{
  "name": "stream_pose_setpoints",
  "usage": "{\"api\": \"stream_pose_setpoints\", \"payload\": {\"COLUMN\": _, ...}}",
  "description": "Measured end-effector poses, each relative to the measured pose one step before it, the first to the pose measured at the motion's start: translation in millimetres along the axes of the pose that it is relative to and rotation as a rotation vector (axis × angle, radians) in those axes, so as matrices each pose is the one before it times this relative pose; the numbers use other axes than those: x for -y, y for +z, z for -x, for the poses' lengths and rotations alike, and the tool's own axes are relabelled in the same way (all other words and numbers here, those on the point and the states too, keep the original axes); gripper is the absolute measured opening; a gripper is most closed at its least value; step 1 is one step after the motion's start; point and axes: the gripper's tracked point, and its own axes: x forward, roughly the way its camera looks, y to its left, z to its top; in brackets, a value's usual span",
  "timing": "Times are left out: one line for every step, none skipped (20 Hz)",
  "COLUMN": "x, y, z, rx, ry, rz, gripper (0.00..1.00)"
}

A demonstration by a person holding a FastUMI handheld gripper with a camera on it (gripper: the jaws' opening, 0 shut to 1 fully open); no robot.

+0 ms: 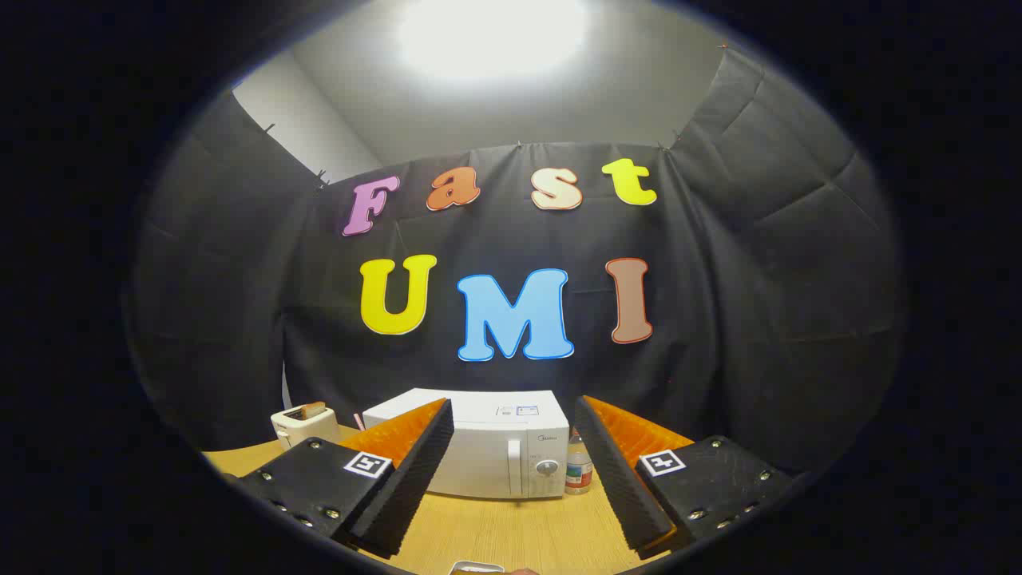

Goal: Open the microwave, put the food inside, and close the microwave door.

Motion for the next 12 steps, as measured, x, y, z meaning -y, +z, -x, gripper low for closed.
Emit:
{"api": "stream_pose_setpoints", "payload": {"x": -0.16, "y": 1.31, "z": -0.34, "rx": 0.00376, "ry": -0.0015, "rz": -0.00424, "gripper": 0.97}}
{"api": "stream_pose_setpoints", "payload": {"x": -0.43, "y": 0.4, "z": 0.11, "rx": 0.00043, "ry": -0.00013, "rz": -0.00375, "gripper": 0.97}}
{"api": "stream_pose_setpoints", "payload": {"x": -0.48, "y": 0.62, "z": -0.28, "rx": -0.00017, "ry": 0.00024, "rz": -0.00173, "gripper": 0.97}}
{"api": "stream_pose_setpoints", "payload": {"x": -0.01, "y": 0.71, "z": -0.84, "rx": 0.00339, "ry": -0.00132, "rz": -0.00121, "gripper": 0.97}}
{"api": "stream_pose_setpoints", "payload": {"x": -1.05, "y": 2.08, "z": -1.18, "rx": 0.00289, "ry": 0.00159, "rz": -0.00017, "gripper": 0.97}}
{"api": "stream_pose_setpoints", "payload": {"x": -1.08, "y": -0.98, "z": 0.07, "rx": -0.00001, "ry": 0.0001, "rz": -0.00041, "gripper": 0.97}}
{"api": "stream_pose_setpoints", "payload": {"x": -0.95, "y": -0.15, "z": 0.25, "rx": -0.00044, "ry": 0.00357, "rz": 0.00125, "gripper": 0.97}}
{"api": "stream_pose_setpoints", "payload": {"x": -1.9, "y": -0.32, "z": 0.1, "rx": -0.00144, "ry": 0.00237, "rz": 0.00245, "gripper": 0.97}}
{"api": "stream_pose_setpoints", "payload": {"x": -0.67, "y": 0.15, "z": 0.62, "rx": 0.00009, "ry": 0.00332, "rz": 0.00322, "gripper": 0.97}}
{"api": "stream_pose_setpoints", "payload": {"x": -0.2, "y": -0.68, "z": 1.0, "rx": 0.00066, "ry": 0.00119, "rz": 0.00342, "gripper": 0.97}}
{"api": "stream_pose_setpoints", "payload": {"x": -0.27, "y": -0.19, "z": 0.12, "rx": -0.00019, "ry": 0.00209, "rz": 0.00247, "gripper": 0.97}}
{"api": "stream_pose_setpoints", "payload": {"x": 0.08, "y": -0.77, "z": -0.64, "rx": -0.00197, "ry": 0.00059, "rz": 0.00045, "gripper": 0.97}}
